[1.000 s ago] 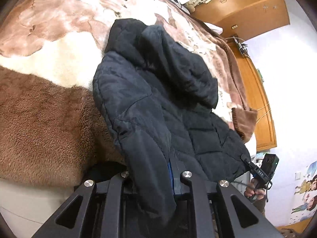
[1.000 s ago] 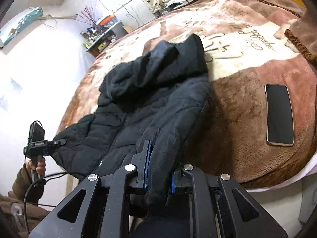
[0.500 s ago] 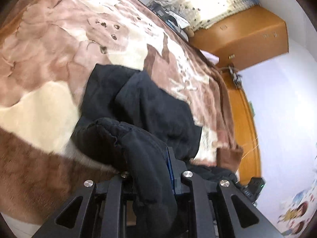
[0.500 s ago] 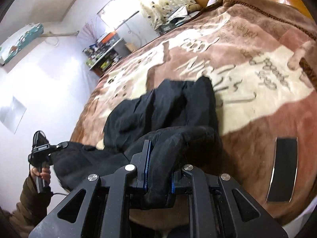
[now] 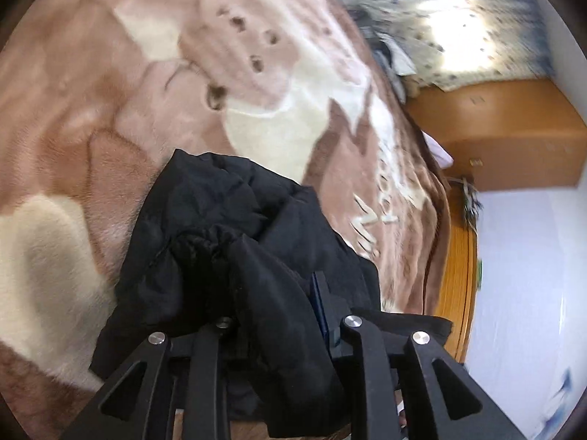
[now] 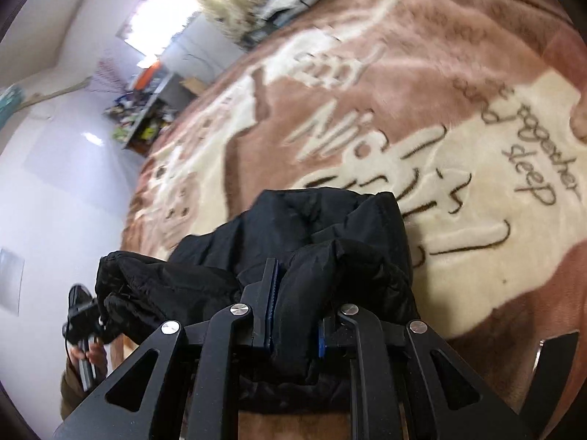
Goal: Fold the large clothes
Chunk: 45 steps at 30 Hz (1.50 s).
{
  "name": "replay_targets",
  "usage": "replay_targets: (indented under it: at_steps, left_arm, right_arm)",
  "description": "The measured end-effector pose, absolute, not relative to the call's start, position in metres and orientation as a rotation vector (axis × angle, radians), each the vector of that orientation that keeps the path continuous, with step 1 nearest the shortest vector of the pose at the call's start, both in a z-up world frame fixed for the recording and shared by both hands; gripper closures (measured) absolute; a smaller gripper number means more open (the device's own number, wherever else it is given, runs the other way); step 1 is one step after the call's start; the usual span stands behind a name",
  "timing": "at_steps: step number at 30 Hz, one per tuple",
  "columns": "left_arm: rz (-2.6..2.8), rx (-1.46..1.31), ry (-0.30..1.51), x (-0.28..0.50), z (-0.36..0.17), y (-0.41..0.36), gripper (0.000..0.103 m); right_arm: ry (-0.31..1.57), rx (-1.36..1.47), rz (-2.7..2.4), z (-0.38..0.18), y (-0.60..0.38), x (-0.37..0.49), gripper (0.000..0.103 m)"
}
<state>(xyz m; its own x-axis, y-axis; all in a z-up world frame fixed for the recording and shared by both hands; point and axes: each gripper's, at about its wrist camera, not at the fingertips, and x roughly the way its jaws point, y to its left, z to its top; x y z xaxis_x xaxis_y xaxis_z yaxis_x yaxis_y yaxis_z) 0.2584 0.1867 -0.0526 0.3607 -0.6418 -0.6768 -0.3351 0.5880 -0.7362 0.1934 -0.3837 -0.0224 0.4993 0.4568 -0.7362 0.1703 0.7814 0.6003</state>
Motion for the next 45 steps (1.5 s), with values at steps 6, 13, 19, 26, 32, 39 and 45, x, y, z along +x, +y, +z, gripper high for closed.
replay_targets:
  at_steps: [6, 13, 19, 26, 32, 39, 45]
  left_arm:
    - [-0.247, -1.12, 1.24, 0.285, -0.085, 0.192, 0.064]
    - [-0.258, -1.179, 1.144, 0.287, -0.085, 0.198, 0.051]
    - [-0.258, -1.131, 1.061, 0.285, -0.062, 0.204, 0.04]
    - [-0.238, -1.049, 0.998, 0.279, -0.035, 0.21, 0.037]
    - [-0.174, -0.878, 0.87, 0.26, 0.021, 0.221, 0.037]
    - [-0.297, -0.646, 0.897, 0.228, 0.063, 0.16, 0.03]
    - [-0.466, -0.415, 1.067, 0.21, 0.017, 0.053, 0.03]
  right_arm:
    - [1.111, 0.79, 0.108, -0.055, -0.39, 0.226, 0.082]
    - [1.092, 0.826, 0.026, -0.052, -0.389, 0.237, 0.078]
    - [0.976, 1.038, -0.009, -0.046, -0.402, 0.234, 0.043]
    - [0.992, 0.759, -0.127, -0.033, -0.384, 0.249, 0.041]
    - [0.847, 0.61, -0.214, 0.002, -0.383, 0.234, 0.04]
    - [0.698, 0.39, -0.115, 0.059, -0.348, 0.185, 0.04]
    - [0.855, 0.186, 0.194, 0.024, -0.266, 0.166, 0.04]
